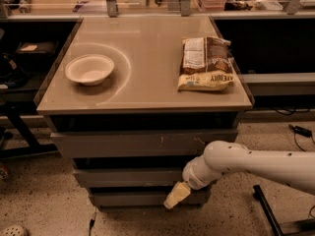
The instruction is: Open middle drawer
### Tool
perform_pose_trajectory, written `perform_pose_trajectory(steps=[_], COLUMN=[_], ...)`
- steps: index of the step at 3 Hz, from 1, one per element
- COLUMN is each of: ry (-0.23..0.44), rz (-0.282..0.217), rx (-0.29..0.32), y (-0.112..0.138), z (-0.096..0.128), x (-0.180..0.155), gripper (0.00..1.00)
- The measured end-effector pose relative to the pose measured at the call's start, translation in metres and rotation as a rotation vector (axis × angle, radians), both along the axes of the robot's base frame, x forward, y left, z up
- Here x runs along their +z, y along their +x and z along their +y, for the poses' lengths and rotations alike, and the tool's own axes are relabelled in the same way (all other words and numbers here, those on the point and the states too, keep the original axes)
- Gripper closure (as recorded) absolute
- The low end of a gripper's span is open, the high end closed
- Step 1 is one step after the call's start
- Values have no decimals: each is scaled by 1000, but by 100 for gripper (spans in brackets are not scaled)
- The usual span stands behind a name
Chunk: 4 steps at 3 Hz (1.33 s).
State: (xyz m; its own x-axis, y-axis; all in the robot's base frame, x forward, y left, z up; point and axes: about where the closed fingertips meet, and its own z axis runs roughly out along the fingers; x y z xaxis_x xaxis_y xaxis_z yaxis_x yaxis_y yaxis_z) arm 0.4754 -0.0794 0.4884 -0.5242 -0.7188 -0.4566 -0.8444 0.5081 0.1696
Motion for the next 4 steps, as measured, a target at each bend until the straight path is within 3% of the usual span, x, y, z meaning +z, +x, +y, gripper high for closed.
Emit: perform_pose_trajectory(steps=[2, 4], ry=[12, 7], rz=[-38, -5], rx=[12, 22], y=[33, 30], z=[9, 16], x=[-29, -55], gripper=[0, 0])
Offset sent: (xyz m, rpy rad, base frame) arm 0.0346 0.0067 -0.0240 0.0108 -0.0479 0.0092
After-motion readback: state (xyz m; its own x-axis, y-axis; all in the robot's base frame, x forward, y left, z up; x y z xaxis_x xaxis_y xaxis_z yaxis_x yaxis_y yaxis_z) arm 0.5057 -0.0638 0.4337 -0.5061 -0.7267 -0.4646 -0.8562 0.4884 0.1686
